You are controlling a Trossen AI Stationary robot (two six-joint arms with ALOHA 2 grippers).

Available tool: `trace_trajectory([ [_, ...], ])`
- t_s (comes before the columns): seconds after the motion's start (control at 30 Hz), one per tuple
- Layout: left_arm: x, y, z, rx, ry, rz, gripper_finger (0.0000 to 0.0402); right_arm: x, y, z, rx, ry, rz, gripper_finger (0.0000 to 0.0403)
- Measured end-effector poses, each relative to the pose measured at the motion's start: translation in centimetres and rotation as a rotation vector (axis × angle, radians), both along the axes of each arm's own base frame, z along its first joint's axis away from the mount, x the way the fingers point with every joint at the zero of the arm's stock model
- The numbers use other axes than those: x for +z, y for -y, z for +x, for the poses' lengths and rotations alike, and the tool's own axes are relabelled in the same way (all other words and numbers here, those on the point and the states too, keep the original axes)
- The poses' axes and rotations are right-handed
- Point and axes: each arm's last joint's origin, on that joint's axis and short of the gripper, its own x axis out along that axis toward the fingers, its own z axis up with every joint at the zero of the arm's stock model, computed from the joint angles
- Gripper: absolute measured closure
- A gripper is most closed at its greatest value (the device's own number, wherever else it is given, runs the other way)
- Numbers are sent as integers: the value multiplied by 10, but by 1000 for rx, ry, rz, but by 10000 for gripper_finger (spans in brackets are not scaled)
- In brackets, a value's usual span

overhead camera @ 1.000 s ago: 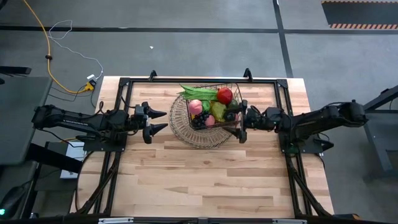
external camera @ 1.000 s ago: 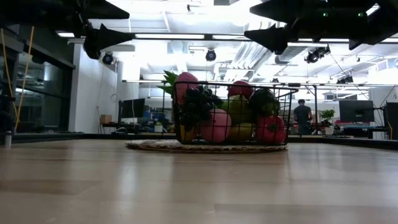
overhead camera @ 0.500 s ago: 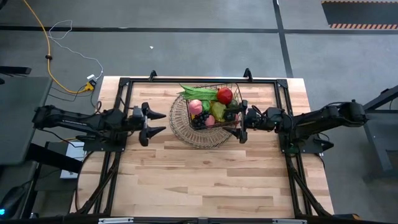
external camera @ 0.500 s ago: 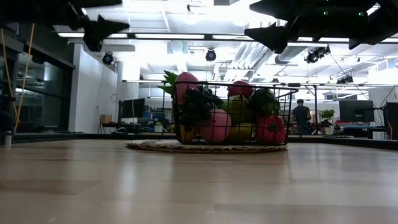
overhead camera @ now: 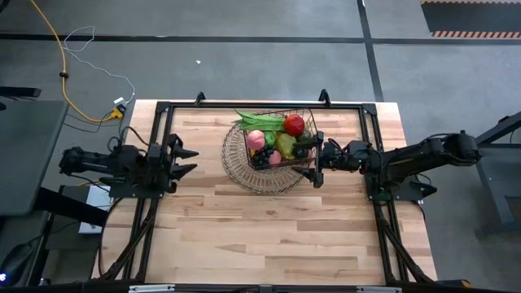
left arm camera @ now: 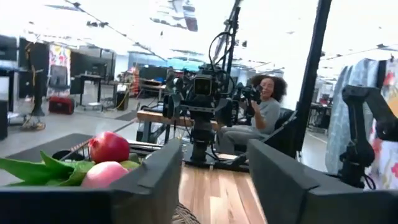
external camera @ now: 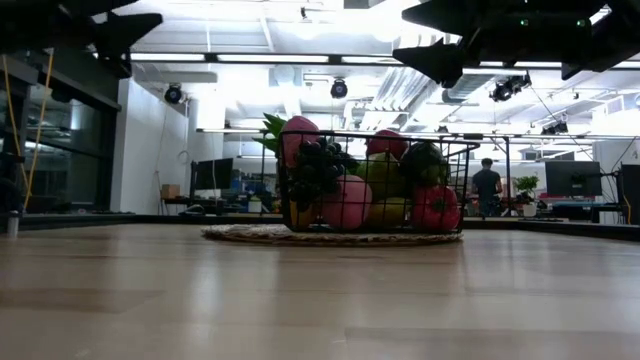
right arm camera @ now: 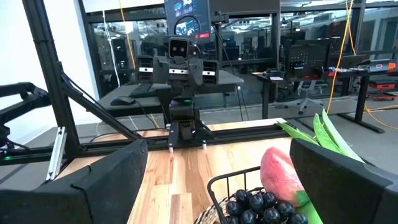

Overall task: Build produce basket
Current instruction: Return to Home Position

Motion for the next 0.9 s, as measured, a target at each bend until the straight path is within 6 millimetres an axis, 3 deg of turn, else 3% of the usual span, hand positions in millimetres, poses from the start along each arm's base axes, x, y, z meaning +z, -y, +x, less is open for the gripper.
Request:
trace_trajectory([
  [0.27, -7, 0, -6, 4, -46, 62, 389, 0, 0, 0, 0, 3, 0, 20],
  [0.6, -34, -6, 2, 43, -41, 73, 401, 1, 0, 0, 0, 8, 3, 20],
  [0.9, -45, -16, 3, -3, -140, 1, 401, 1, 0, 0, 0, 7, 4, 20],
])
